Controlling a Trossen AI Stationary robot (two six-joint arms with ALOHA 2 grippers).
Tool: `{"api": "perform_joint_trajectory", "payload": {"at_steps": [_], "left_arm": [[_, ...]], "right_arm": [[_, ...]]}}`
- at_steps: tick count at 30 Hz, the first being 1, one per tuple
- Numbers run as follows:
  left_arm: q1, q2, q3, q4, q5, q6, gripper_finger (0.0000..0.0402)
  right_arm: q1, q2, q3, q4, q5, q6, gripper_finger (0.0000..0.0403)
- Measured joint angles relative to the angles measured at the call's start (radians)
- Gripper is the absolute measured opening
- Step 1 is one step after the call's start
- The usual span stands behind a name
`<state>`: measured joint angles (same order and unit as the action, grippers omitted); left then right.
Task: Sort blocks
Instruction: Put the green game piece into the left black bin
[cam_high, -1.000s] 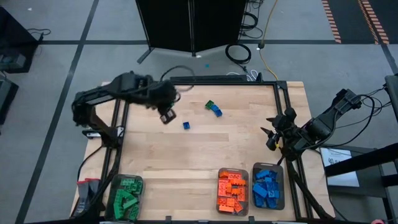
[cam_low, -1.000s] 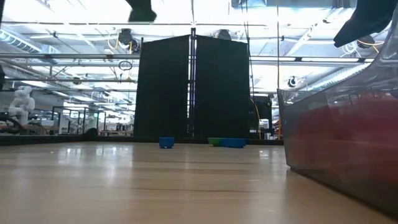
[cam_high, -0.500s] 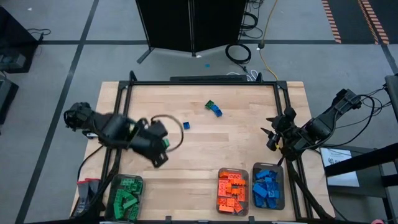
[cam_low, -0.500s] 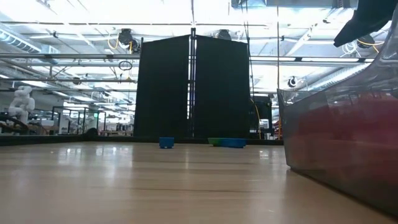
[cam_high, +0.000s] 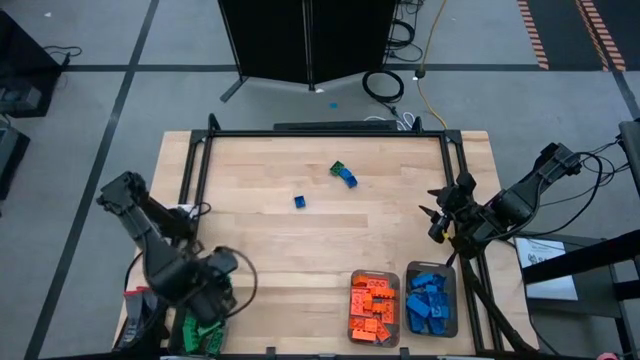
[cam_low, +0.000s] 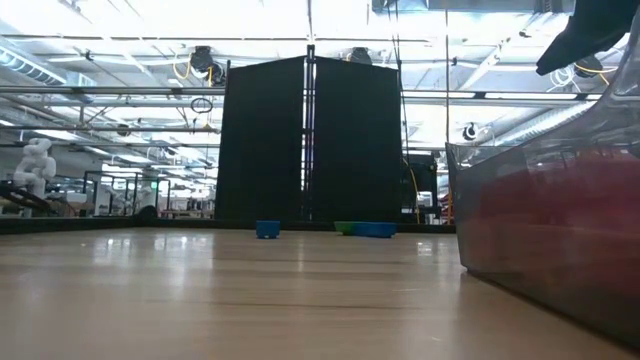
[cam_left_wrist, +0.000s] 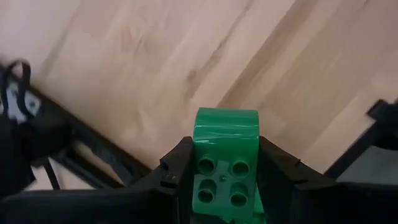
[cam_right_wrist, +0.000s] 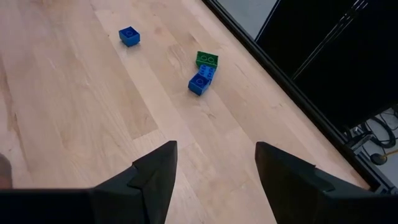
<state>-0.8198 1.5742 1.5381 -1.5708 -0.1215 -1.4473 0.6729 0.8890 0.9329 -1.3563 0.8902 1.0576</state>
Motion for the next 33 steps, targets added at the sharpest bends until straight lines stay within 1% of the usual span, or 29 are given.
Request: {"api": "perform_joint_trajectory", "payload": {"at_steps": [7, 13, 15, 17, 21, 25, 30, 33], "left_arm": [[-0.179, -0.002, -0.048, 0.001, 0.018, -0.270, 0.0119], [-0.341, -0.003, -0.080, 0.001, 0.041, -0.631, 0.0119], [-0.383, -0.003, -0.088, 0.001, 0.051, -0.716, 0.0119], [-0.399, -0.003, -0.096, 0.001, 0.087, -0.717, 0.0119], [-0.404, -0.003, -0.139, 0.023, 0.089, -0.728, 0.0119], [-0.399, -0.002, -0.196, 0.145, 0.087, -0.741, 0.0119], [-0.378, -0.002, -0.296, 0.341, 0.076, -0.745, 0.0119], [-0.369, -0.001, -0.343, 0.391, 0.065, -0.746, 0.0119]], "right_arm": [[0.000, 0.000, 0.000, 0.000, 0.002, 0.000, 0.0212], [0.000, 0.000, 0.000, 0.001, 0.002, 0.001, 0.0212], [0.000, 0.000, 0.000, 0.001, 0.002, -0.003, 0.0212], [0.000, 0.000, 0.000, 0.001, 0.003, -0.012, 0.0212], [0.000, 0.000, 0.000, 0.001, 0.002, -0.020, 0.0212], [0.000, 0.000, 0.000, 0.001, 0.003, -0.023, 0.0212], [0.000, 0.000, 0.000, 0.001, 0.002, -0.023, 0.0212], [0.000, 0.000, 0.000, 0.002, 0.002, -0.023, 0.0212]]}}
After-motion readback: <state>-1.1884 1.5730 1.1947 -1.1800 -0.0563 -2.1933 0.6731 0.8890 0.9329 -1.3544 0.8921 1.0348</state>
